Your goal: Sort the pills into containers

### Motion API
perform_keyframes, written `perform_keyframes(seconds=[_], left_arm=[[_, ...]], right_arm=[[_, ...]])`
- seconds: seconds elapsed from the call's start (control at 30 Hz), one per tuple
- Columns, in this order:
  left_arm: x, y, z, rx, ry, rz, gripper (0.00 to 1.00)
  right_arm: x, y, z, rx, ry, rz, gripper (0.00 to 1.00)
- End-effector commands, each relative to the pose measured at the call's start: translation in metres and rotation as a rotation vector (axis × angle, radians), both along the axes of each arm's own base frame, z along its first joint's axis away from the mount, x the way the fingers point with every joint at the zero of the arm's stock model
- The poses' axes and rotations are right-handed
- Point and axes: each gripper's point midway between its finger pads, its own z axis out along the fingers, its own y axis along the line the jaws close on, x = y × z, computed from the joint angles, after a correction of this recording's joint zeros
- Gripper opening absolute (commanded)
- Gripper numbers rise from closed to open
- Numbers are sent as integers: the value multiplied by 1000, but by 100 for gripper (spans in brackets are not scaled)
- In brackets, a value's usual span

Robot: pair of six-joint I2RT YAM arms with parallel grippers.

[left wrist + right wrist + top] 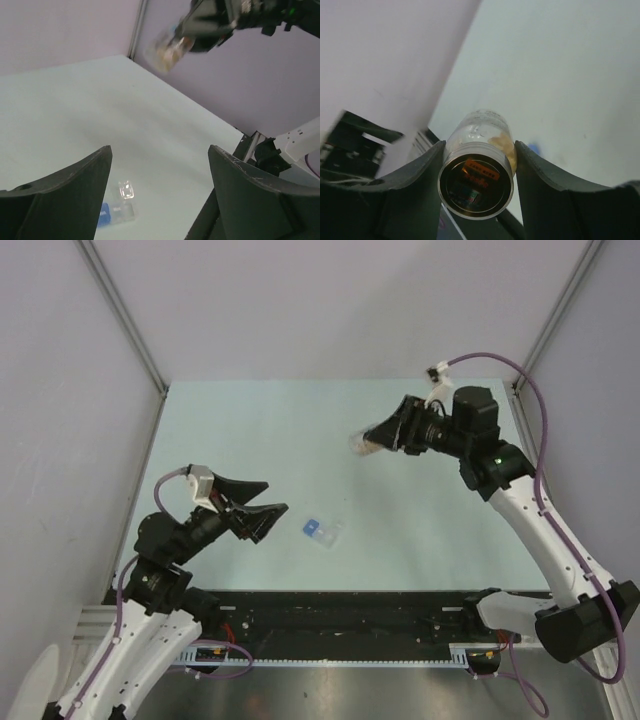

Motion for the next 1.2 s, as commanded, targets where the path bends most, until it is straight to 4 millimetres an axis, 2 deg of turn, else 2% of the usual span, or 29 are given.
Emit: perform_keyframes(seconds=[0.0, 0.17, 0.2, 0.23, 0.3, 0.33, 0.43, 0.57, 0.87, 1.13, 1.17], left_arm=[[-9, -14, 24, 96, -166, -103, 82], [-11, -37, 31, 170, -251, -162, 81], [-9, -44, 28, 187, -245, -179, 81], [-16, -54, 30, 191, -254, -217, 82], [-11, -64, 25, 229, -258, -212, 82], [-17, -72, 30, 239, -290, -238, 82], [-14, -84, 30, 276, -312, -222, 83], [-7, -89, 31, 301, -315, -190, 84], [-9, -96, 40, 253, -334, -182, 84], [-17, -105, 44, 216, -333, -214, 84], [-18, -107, 43, 217, -333, -217, 83]], right_arm=[[-37, -7, -56, -291, 115, 68, 0], [-75, 9, -47, -267, 122, 181, 0], [-81, 12, -46, -259, 125, 201, 0], [-90, 18, -44, -249, 125, 246, 0], [-101, 25, -44, -240, 131, 299, 0], [-110, 31, -43, -231, 133, 342, 0], [-121, 36, -40, -216, 132, 400, 0], [-136, 43, -36, -193, 136, 471, 0], [-151, 60, -14, -44, 155, 546, 0], [-154, 75, -2, 97, 156, 566, 0], [-154, 76, 5, 118, 138, 569, 0]])
